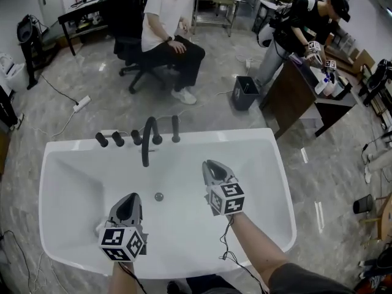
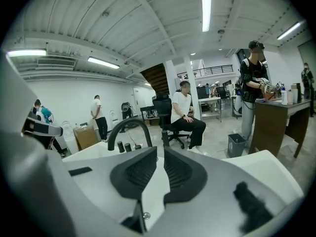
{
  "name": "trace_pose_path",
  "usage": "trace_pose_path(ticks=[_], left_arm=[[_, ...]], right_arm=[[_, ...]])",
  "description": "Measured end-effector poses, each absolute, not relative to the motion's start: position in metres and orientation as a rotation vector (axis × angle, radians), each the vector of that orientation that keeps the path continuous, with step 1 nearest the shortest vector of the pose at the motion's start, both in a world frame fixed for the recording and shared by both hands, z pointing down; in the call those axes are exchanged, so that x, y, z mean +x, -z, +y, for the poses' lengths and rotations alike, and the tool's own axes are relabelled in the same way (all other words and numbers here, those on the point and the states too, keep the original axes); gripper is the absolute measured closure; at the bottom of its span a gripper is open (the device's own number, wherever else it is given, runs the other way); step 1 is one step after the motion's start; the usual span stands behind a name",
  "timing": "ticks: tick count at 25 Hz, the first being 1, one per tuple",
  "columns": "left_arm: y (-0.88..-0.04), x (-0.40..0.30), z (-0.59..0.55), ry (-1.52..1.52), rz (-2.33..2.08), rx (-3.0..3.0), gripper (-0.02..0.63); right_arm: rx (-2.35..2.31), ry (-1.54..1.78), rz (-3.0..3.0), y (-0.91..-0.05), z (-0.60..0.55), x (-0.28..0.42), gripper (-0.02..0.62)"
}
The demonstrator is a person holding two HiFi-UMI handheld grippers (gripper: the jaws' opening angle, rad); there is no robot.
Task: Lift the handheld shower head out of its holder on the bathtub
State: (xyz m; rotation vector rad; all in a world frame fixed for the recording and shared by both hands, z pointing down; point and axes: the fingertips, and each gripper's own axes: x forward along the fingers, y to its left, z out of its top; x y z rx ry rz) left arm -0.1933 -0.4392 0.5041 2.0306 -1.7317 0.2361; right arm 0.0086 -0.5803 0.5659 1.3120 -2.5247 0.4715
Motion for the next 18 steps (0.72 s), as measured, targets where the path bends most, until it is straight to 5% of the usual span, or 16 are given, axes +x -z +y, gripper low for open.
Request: trace_pose_path(ticks=[4,7,11,18], left_arm=[[-0.532,-0.207,-0.468,-0.255,-1.778,1.981,0.589],[-0.554,-0.213,-0.483,-0.274,-1.788,1.958,0.589],[-0.574,-0.220,-0.500,-0.293,-1.794,1.934,0.589],[-0.607,-0.245,-0.522,-0.276,-1.844,1.896,0.589]], right_arm=[[1.328,-0.482,-2.525,-0.596,-0.621,-0.006,0.560],[1.332,-0.511,-2.531,-0.622,-0.646,-0.020,0.457],[1.337,-0.486,-2.499,-0.654,-0.675,-0.038,0.395],[1.294,-0.457,-2.490,-0.701,-0.712,-0.074,0.383]])
